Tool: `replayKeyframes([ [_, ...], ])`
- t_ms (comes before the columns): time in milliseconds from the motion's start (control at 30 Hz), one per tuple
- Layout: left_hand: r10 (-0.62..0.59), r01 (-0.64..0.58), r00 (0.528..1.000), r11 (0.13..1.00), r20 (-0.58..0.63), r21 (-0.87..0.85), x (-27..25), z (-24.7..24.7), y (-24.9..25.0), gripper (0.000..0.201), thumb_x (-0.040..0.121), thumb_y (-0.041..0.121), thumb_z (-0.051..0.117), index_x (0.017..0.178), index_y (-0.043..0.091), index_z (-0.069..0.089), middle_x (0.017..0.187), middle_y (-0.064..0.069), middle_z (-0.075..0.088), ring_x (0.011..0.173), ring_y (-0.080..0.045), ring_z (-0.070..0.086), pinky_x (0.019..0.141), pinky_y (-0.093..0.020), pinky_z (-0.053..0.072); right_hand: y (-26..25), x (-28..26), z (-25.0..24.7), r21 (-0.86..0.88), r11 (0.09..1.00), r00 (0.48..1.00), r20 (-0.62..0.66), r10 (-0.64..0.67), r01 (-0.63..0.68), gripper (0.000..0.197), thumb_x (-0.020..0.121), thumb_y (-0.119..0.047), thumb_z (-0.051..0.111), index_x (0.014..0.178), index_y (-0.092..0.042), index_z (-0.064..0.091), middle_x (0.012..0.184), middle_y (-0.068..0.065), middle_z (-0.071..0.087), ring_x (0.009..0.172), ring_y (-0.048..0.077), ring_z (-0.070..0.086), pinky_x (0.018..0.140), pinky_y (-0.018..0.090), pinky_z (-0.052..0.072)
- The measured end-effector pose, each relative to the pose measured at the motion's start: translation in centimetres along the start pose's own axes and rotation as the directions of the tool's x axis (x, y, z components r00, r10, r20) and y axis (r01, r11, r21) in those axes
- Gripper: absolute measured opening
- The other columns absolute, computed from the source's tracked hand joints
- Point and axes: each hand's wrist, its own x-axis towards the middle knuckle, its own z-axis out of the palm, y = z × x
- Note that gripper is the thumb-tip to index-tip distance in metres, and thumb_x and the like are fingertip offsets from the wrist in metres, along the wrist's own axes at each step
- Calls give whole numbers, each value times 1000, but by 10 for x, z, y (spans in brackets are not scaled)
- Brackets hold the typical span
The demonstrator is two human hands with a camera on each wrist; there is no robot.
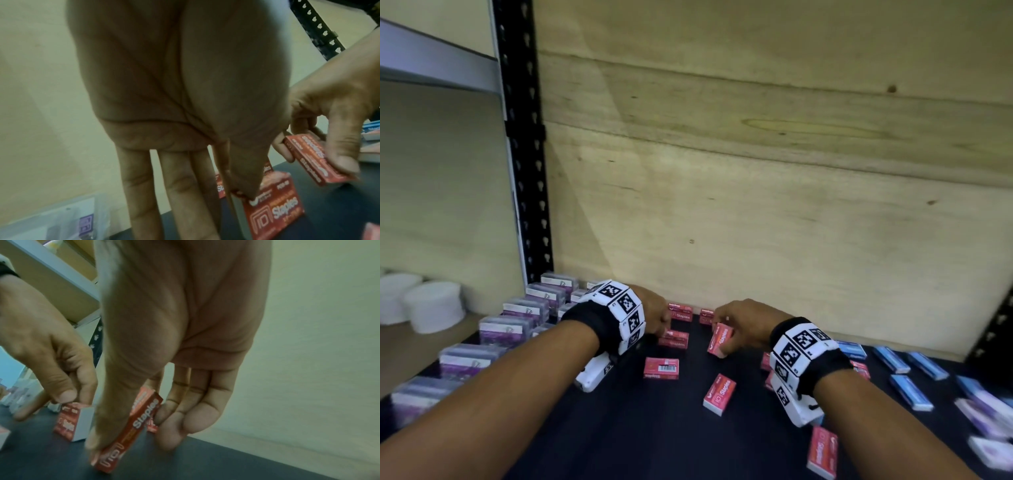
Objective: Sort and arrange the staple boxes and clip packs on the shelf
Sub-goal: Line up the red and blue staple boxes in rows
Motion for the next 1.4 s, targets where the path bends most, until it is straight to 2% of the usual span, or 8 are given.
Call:
replayKeyframes([
  [200, -24, 25, 999, 1000, -32, 5, 3, 1, 2, 32, 102, 29, 46, 128, 17, 61, 124, -2, 65, 56, 3, 44, 86, -27, 44, 9, -8, -8, -2, 999, 999, -33, 42, -42, 38, 87, -31, 74, 124, -23, 65, 112, 1, 69, 89, 15, 59, 81, 28, 46],
  [367, -95, 95, 995, 994, -4, -50, 7, 4, 0, 31, 97, 40, 54, 119, 19, 62, 115, 3, 67, 61, -2, 52, 83, -28, 46, 16, -10, -12, -62, 988, 988, 48, 146, -143, 21, 90, -22, 70, 110, -20, 68, 87, -2, 74, 74, 12, 67, 65, 24, 48],
  [567, -81, 81, 997, 997, -19, 8, 8, 2, 5, 27, 92, 27, 65, 116, 17, 58, 73, 11, 53, 56, -2, 48, 55, -18, 37, 14, -13, -11, -68, 982, 982, 68, 178, -174, 19, 92, -24, 69, 110, -19, 66, 92, 2, 76, 73, 12, 65, 71, 27, 49],
  [733, -109, 118, 988, 990, -105, 84, 21, 7, 3, 24, 93, 18, 58, 114, 7, 61, 96, -4, 66, 63, -15, 56, 60, -25, 42, 0, -7, -10, -146, 982, 990, 50, 133, -124, 28, 92, -26, 68, 117, -14, 63, 105, 6, 71, 79, 20, 59, 66, 28, 46],
  [867, -118, 133, 982, 986, -145, 96, 32, 10, -1, 22, 91, 15, 58, 108, 3, 63, 98, -10, 65, 76, -25, 56, 63, -29, 43, -8, 3, -9, -234, 963, 986, 67, 153, -134, 33, 94, -28, 65, 119, -7, 62, 76, 1, 63, 80, 23, 60, 63, 29, 46],
  [1000, -123, 137, 986, 983, -113, 126, 36, 7, -1, 9, 88, 16, 62, 95, 10, 60, 89, -6, 56, 74, -24, 53, 63, -30, 42, -12, 13, -8, -280, 951, 987, 57, 150, -128, 35, 92, -32, 66, 118, -7, 62, 109, 9, 69, 97, 27, 65, 72, 31, 45],
  [1233, -65, 70, 990, 997, -128, 35, 31, 3, 0, 12, 91, 7, 56, 93, 14, 46, 85, -6, 49, 27, -3, 40, 30, -12, 28, -12, 17, -6, -266, 953, 984, 62, 165, -143, 34, 94, -36, 63, 113, -7, 64, 107, 8, 68, 93, 27, 64, 73, 32, 46],
  [1400, -83, 81, 988, 996, -133, -24, 27, 2, -1, 7, 93, 10, 55, 99, 12, 54, 82, -1, 55, 38, 0, 44, 38, -14, 32, -13, 16, -10, -241, 957, 978, 89, 190, -164, 28, 94, -32, 63, 104, -7, 68, 90, 7, 66, 76, 25, 60, 54, 26, 42],
])
